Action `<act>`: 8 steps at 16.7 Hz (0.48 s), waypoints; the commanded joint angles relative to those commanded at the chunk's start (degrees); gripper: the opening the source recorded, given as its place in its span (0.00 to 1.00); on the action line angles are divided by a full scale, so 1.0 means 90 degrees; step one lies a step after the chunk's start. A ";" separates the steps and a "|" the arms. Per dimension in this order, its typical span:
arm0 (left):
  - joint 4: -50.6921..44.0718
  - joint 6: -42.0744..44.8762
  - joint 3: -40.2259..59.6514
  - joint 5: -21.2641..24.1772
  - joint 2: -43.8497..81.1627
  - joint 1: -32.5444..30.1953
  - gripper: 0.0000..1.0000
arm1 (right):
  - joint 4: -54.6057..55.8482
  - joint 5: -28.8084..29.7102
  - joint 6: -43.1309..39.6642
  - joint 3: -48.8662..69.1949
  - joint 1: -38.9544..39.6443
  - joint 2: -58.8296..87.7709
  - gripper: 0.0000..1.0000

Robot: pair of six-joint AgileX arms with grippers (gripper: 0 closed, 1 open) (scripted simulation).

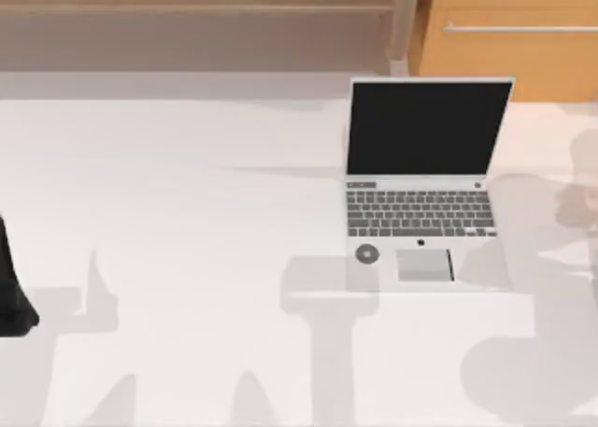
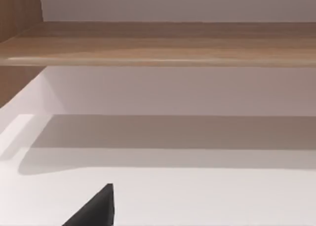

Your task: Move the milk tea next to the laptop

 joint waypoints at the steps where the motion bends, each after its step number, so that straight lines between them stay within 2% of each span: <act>1: 0.0000 0.0000 0.0000 0.0000 0.0000 0.0000 1.00 | 0.0000 0.0000 0.0000 0.0000 0.0000 0.0000 0.00; 8: 0.0000 0.0000 0.0000 0.0000 0.0000 0.0000 1.00 | 0.0248 0.0000 0.0019 0.0253 0.0170 -0.0310 0.00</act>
